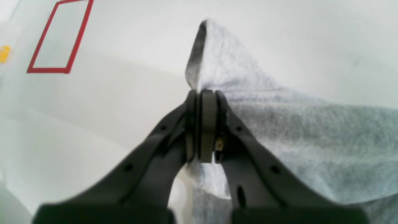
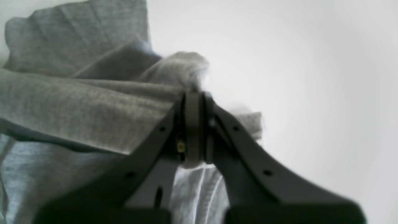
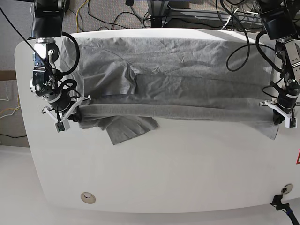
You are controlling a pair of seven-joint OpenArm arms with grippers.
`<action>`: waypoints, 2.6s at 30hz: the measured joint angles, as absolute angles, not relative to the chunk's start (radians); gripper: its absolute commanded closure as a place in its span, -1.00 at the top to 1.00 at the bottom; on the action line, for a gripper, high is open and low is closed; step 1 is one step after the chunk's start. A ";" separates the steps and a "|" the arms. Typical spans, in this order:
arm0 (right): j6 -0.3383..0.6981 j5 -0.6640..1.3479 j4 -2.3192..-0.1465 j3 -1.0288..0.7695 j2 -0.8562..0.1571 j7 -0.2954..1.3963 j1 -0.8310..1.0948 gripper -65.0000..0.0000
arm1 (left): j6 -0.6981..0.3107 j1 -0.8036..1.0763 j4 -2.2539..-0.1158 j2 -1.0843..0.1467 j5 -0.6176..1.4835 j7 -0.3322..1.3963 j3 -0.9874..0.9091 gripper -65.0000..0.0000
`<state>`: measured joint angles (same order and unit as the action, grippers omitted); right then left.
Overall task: Fold the T-shirt properly
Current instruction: 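Lift the hem and fold it over toward the collar, then release the hem and move both grippers to the folded edge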
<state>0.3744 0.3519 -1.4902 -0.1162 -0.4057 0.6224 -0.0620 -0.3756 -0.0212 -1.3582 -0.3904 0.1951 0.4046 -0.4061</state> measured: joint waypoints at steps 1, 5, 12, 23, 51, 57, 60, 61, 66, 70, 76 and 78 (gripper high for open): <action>0.371 0.350 -1.494 -0.116 -0.407 0.623 -0.051 -1.00 | -0.377 -0.007 -1.366 -0.387 0.196 0.405 -0.405 -1.00; 0.371 0.347 -1.497 -0.116 -0.407 0.632 -0.019 -1.00 | -0.379 0.040 -1.367 -0.388 0.197 0.408 -0.403 -1.00; 0.374 0.347 -1.555 -0.116 -0.430 0.642 0.033 -1.00 | -0.379 0.089 -1.367 -0.388 0.197 0.407 -0.403 -1.00; 0.371 0.345 -1.609 -0.117 -0.432 0.743 0.054 -1.00 | -0.381 0.119 -1.370 -0.395 0.197 0.551 -0.403 -1.00; 0.367 0.348 -1.637 -0.117 -0.419 0.752 -0.010 0.07 | -0.377 0.073 -1.502 -0.455 0.139 0.599 -0.462 0.36; 0.380 0.350 -1.430 -0.105 -0.327 0.742 -0.154 0.06 | -0.381 -0.015 -1.388 -0.419 0.134 0.610 -0.455 0.36; 0.366 0.335 -1.309 -0.116 -0.316 0.690 -0.219 0.06 | -0.370 -0.056 -1.301 -0.422 0.132 0.609 -0.422 0.36; 0.371 0.349 -1.277 -0.112 -0.313 0.662 -0.233 0.06 | -0.375 -0.073 -1.272 -0.421 0.133 0.609 -0.406 0.36; 0.368 0.345 -1.180 -0.064 -0.303 0.657 -0.285 0.07 | -0.403 -0.104 -1.205 -0.374 0.136 0.606 -0.367 0.36; 0.364 0.341 -1.181 -0.065 -0.274 0.650 -0.301 0.07 | -0.443 -0.105 -1.200 -0.355 0.131 0.606 -0.359 0.36; 0.367 0.341 -1.103 -0.064 -0.243 0.645 -0.320 0.07 | -0.447 -0.106 -1.200 -0.339 0.133 0.606 -0.319 0.36; 0.368 0.344 -1.070 -0.064 -0.242 0.593 -0.321 0.07 | -0.447 -0.106 -1.200 -0.339 0.132 0.606 -0.319 0.36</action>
